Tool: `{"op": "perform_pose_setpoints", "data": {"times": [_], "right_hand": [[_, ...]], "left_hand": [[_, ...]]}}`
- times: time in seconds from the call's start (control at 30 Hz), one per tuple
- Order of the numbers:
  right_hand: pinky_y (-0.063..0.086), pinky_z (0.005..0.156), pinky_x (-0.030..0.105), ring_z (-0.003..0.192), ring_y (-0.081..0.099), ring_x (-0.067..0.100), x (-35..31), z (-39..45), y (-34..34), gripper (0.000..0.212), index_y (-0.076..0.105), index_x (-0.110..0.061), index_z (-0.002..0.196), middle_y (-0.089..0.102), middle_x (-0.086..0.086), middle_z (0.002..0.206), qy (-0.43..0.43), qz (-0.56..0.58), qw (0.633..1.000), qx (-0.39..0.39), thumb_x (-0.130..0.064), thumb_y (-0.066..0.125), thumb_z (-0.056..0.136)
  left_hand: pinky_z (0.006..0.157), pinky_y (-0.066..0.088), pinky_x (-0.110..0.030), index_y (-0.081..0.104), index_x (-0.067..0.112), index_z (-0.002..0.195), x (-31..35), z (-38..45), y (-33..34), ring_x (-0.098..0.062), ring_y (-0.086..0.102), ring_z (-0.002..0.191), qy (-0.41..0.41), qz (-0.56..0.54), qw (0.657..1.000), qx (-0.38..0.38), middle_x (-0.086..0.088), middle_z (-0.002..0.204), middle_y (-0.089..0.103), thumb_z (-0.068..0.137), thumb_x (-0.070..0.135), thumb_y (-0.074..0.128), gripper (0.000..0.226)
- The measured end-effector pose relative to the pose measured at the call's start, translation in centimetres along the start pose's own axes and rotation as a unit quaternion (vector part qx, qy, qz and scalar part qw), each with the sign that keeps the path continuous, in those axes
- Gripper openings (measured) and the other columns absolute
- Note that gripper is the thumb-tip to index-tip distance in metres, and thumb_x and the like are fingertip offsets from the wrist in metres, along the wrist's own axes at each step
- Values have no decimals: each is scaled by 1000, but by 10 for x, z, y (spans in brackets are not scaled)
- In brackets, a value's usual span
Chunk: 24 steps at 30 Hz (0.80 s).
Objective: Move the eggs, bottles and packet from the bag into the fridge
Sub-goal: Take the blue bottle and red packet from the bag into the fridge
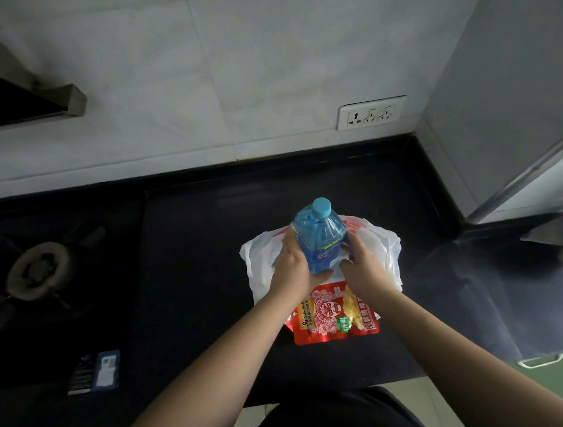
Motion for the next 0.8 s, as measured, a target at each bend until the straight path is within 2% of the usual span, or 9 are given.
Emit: {"op": "perform_pose_setpoints", "data": {"times": [0.07, 0.13, 0.27, 0.37, 0.5, 0.63, 0.7, 0.73, 0.8], "right_hand": [[53, 81, 21, 113, 56, 11, 3, 1, 0, 58, 34, -32, 145, 51, -7, 139, 13, -6, 1000, 3, -2, 36, 95], [47, 63, 11, 88, 59, 8, 5, 1, 0, 55, 33, -34, 145, 57, -7, 130, 16, -27, 999, 6, -7, 32, 97], [42, 54, 7, 79, 58, -1, 4, -6, -4, 54, 42, -31, 140, 58, -8, 126, -1, -36, 999, 16, -5, 29, 95], [48, 61, 11, 83, 61, 3, -2, -18, -7, 49, 46, -30, 136, 57, -12, 118, -9, -34, 999, 27, -5, 28, 98], [51, 56, 29, 66, 59, 10, -1, -30, -1, 42, 50, -29, 127, 61, -10, 101, -13, -28, 999, 17, -9, 27, 99], [55, 69, 21, 83, 63, 12, 5, -35, 15, 46, 37, -32, 142, 58, -9, 123, -12, -21, 1000, -10, -13, 30, 100], [55, 74, 21, 95, 64, 18, 4, -40, 22, 57, 22, -35, 148, 48, -16, 125, -4, 2, 999, -42, -11, 37, 99], [54, 72, 18, 95, 64, 18, 3, -42, 25, 63, 17, -36, 150, 43, -19, 126, 1, 8, 998, -60, -10, 40, 98], [51, 72, 14, 93, 61, 10, 4, -44, 26, 66, 15, -35, 150, 41, -16, 135, -5, 6, 998, -69, -10, 45, 97]], "left_hand": [[98, 52, -42, 20, 23, 146, 4, 3, 0, -22, 51, 129, 9, 19, 999, 35, -3, 144, 45, 74, 51, 78, 97], [96, 53, -42, 25, 23, 144, 7, 5, -4, -21, 52, 127, 25, 3, 998, 49, -2, 142, 48, 76, 53, 75, 90], [94, 51, -30, 32, 23, 141, 12, 9, -16, -13, 53, 124, 80, -42, 996, 5, 2, 139, 52, 75, 40, 81, 84], [93, 49, -26, 33, 28, 140, 12, 15, -23, -10, 53, 123, 81, -66, 993, -56, 6, 137, 54, 72, 41, 84, 86], [96, 45, -26, 33, 31, 146, 7, 27, -29, -9, 48, 128, 71, -37, 989, -120, 8, 143, 50, 67, 40, 87, 96], [102, 45, -35, 39, 35, 143, 8, 40, -44, -17, 46, 131, 87, 60, 983, -149, 5, 148, 40, 64, 39, 89, 93], [101, 48, -41, 39, 36, 144, 10, 41, -48, -18, 50, 128, 82, 70, 980, -166, 4, 145, 47, 66, 35, 88, 92], [100, 49, -41, 37, 36, 146, 9, 40, -49, -17, 52, 127, 80, 65, 981, -167, 5, 143, 51, 67, 34, 87, 93], [101, 48, -40, 33, 36, 149, 6, 34, -51, -16, 53, 126, 72, 56, 985, -148, 5, 139, 56, 72, 33, 85, 93]]}}
Point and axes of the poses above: each hand's wrist, its own z-axis towards the middle knuckle, its own y-axis out of the palm, x = y × z, the point moved 5 cm from there along z, towards the middle knuckle
